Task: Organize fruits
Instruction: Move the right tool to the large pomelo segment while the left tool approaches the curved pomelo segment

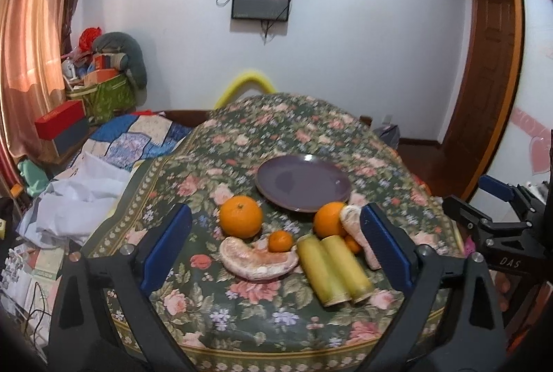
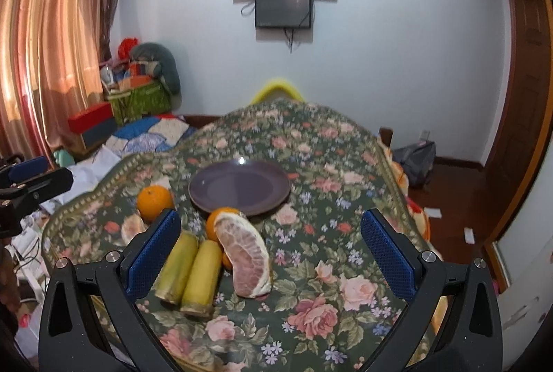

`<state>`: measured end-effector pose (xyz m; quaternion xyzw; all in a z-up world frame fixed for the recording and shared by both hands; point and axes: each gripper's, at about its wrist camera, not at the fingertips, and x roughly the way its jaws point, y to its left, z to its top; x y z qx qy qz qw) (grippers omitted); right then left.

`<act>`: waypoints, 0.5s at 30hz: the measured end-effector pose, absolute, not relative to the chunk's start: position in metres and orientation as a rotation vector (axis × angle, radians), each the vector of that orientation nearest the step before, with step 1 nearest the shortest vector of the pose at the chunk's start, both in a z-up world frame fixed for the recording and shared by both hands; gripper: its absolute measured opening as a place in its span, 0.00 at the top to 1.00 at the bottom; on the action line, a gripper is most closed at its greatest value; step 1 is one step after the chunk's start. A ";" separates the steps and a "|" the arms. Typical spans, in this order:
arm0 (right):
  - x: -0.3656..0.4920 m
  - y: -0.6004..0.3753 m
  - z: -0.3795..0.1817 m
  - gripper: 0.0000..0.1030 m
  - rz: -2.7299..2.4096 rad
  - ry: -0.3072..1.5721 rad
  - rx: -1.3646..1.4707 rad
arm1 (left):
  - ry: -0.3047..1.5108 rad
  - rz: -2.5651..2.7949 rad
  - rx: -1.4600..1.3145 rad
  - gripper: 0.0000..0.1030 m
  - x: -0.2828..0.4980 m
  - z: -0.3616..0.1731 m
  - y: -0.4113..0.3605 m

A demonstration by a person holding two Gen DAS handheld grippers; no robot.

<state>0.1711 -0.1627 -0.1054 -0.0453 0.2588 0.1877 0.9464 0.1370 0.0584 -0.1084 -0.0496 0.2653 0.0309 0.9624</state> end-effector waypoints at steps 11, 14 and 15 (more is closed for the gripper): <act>0.204 -0.151 -0.146 0.00 0.444 0.661 -0.111 | 0.741 0.040 -0.143 0.20 0.176 -0.171 0.075; 0.211 -0.147 -0.157 0.00 0.458 0.693 -0.110 | 0.779 0.047 -0.158 0.20 0.187 -0.186 0.077; 0.213 -0.147 -0.160 0.01 0.464 0.706 -0.108 | 0.793 0.048 -0.166 0.20 0.191 -0.191 0.078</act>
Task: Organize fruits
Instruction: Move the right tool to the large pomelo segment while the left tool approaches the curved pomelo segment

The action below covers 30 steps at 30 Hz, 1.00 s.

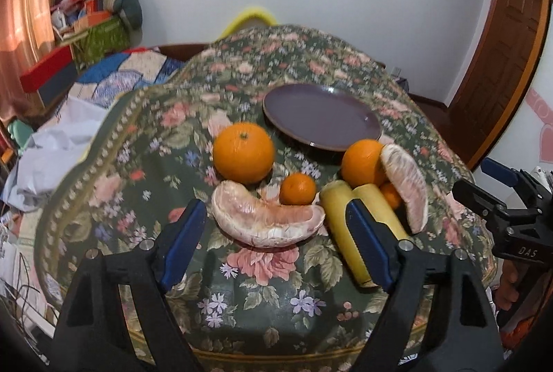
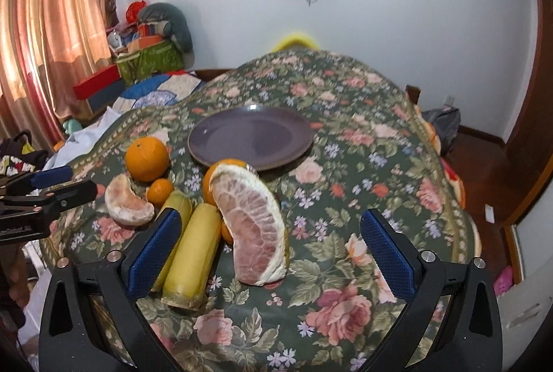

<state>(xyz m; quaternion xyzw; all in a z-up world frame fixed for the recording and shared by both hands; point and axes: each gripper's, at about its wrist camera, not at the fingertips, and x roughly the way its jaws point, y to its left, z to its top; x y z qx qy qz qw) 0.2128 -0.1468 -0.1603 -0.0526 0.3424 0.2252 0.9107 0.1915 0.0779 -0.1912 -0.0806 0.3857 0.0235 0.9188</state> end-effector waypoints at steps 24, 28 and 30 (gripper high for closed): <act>0.250 -0.131 -0.221 0.34 0.550 0.897 -0.094 | 0.937 0.102 -0.180 0.01 0.235 -0.251 0.079; 0.250 -0.135 -0.220 0.38 0.562 0.900 -0.071 | 0.944 0.106 -0.163 0.01 0.227 -0.250 0.082; 0.249 -0.138 -0.219 0.41 0.563 0.900 -0.062 | 0.950 0.110 -0.149 0.01 0.220 -0.249 0.084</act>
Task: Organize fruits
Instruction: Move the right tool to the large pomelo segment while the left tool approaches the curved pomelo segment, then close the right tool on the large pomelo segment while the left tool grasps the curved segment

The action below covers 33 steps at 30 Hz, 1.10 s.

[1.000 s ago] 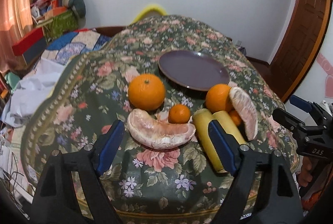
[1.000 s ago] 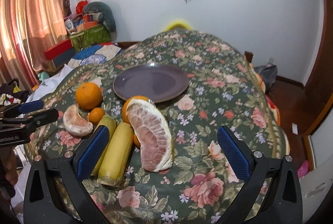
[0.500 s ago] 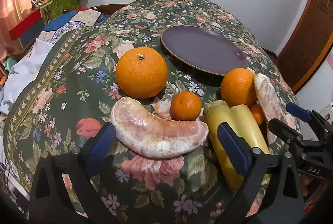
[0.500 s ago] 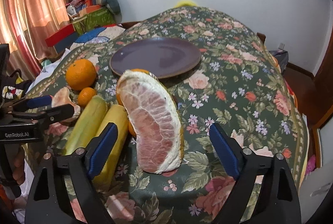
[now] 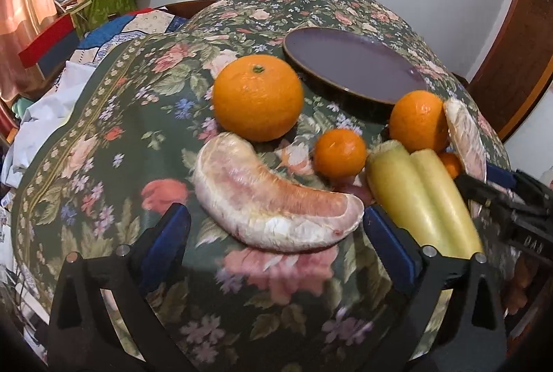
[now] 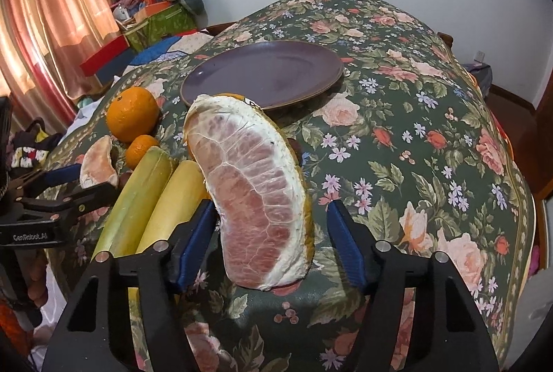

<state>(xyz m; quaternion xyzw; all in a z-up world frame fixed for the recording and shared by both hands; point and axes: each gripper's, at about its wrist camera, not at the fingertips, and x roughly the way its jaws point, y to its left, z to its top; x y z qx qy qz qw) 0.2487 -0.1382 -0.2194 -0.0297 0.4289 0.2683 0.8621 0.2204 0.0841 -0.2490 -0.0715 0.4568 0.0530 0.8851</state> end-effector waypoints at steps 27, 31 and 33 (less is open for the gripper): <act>0.241 -0.172 -0.222 0.54 0.507 0.954 -0.046 | 0.963 0.147 -0.193 0.11 0.227 -0.244 0.103; 0.242 -0.168 -0.223 0.54 0.512 0.951 -0.069 | 0.950 0.180 -0.081 0.13 0.228 -0.253 0.092; 0.242 -0.167 -0.225 0.54 0.514 0.950 -0.075 | 0.943 0.170 -0.056 0.15 0.223 -0.253 0.092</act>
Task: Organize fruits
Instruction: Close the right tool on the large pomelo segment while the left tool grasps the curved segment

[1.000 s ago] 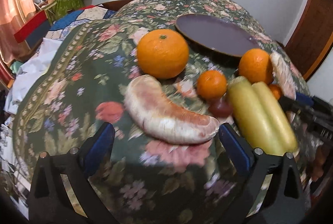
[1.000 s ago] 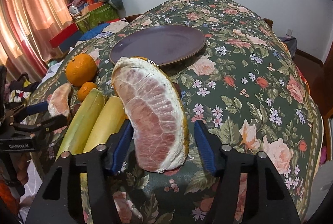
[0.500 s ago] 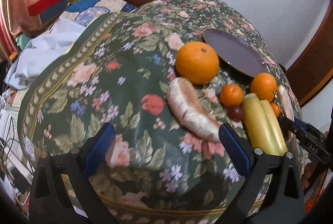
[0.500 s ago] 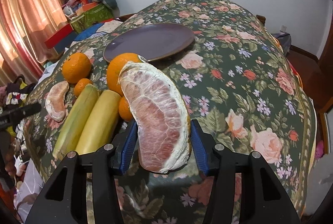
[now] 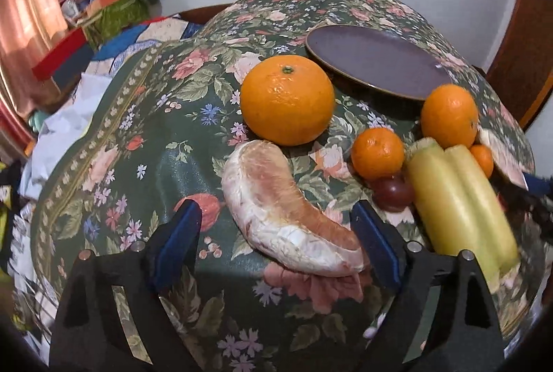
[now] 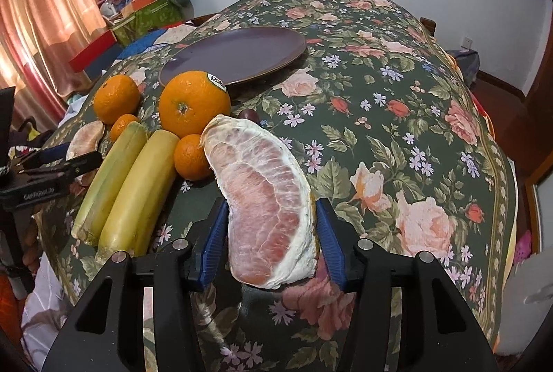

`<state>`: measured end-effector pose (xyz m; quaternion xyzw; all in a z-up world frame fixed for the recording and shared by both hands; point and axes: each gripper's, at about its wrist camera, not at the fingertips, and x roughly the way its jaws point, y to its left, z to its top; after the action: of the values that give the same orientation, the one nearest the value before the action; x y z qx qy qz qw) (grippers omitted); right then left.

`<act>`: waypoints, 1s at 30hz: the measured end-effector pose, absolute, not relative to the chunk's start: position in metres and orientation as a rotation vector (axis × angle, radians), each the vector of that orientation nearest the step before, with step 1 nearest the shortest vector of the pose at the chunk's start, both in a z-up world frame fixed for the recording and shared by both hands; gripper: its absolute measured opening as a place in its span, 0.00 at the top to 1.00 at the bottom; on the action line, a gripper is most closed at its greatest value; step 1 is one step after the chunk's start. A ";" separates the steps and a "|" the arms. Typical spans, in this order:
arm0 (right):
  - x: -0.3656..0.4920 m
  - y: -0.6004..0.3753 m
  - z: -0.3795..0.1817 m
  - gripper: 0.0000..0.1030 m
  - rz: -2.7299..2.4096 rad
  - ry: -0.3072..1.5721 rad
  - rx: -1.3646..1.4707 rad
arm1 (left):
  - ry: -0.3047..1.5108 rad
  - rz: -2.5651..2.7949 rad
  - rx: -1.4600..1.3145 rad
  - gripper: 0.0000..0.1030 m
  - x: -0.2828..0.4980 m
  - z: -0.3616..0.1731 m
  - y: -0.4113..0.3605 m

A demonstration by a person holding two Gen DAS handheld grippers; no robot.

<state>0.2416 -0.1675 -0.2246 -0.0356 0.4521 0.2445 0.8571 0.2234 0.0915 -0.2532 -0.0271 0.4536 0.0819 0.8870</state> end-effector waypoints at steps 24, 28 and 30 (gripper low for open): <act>0.247 -0.158 -0.224 0.46 0.523 0.955 -0.104 | 1.000 0.094 -0.025 0.42 0.217 -0.250 0.106; 0.252 -0.154 -0.227 0.43 0.528 0.952 -0.111 | 0.987 0.084 -0.014 0.43 0.222 -0.252 0.105; 0.254 -0.150 -0.227 0.43 0.527 0.946 -0.121 | 0.985 0.078 -0.018 0.43 0.224 -0.252 0.106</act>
<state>0.2536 -0.1503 -0.2274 -0.0575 0.4502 0.2506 0.8551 0.2238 0.1057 -0.2524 -0.0085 0.4726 0.0375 0.8804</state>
